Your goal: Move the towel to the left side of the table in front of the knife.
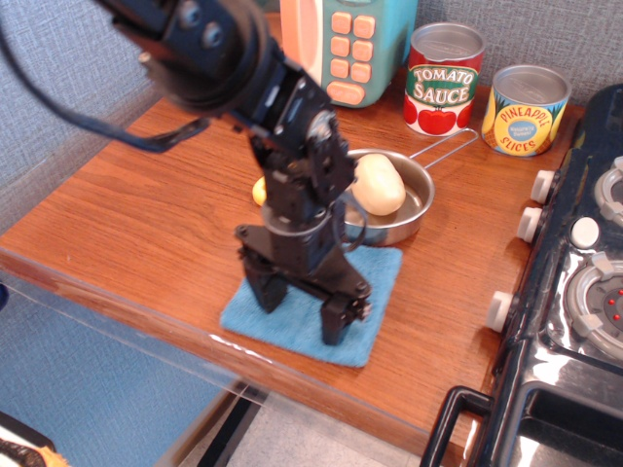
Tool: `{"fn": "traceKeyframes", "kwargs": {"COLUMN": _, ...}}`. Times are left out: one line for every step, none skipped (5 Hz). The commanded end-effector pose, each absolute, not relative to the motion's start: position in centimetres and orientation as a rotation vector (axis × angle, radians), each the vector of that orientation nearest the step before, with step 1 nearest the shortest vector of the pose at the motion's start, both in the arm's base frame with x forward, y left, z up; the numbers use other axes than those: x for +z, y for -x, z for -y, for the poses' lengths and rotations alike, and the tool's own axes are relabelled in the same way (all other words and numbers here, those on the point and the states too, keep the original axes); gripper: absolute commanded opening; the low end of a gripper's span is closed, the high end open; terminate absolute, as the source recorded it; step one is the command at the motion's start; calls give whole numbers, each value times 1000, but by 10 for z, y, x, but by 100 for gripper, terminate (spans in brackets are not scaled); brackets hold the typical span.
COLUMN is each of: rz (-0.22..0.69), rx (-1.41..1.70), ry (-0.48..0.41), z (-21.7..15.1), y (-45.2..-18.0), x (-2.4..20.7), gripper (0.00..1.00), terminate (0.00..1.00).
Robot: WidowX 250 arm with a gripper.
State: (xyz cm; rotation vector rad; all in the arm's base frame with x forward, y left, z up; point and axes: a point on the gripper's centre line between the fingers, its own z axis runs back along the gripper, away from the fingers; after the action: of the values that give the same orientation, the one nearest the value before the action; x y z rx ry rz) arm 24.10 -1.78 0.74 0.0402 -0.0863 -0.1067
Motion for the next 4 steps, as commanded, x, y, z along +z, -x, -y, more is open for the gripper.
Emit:
{"fn": "traceKeyframes", "kwargs": {"rz": 138, "rx": -30, "ry": -64, "z": -35, "y": -228, "x": 17, "gripper": 100, "terminate": 0}}
{"fn": "traceKeyframes", "kwargs": {"rz": 149, "rx": -34, "ry": -52, "z": -58, "y": -230, "x": 9, "gripper": 100, "terminate": 0}}
{"fn": "traceKeyframes", "kwargs": {"rz": 155, "rx": -117, "ry": -62, "z": -75, "y": -237, "x": 1, "gripper": 100, "terminate": 0}}
{"fn": "traceKeyframes", "kwargs": {"rz": 179, "rx": -185, "ry": -38, "z": -94, "y": -237, "x": 3, "gripper": 100, "terminate": 0}}
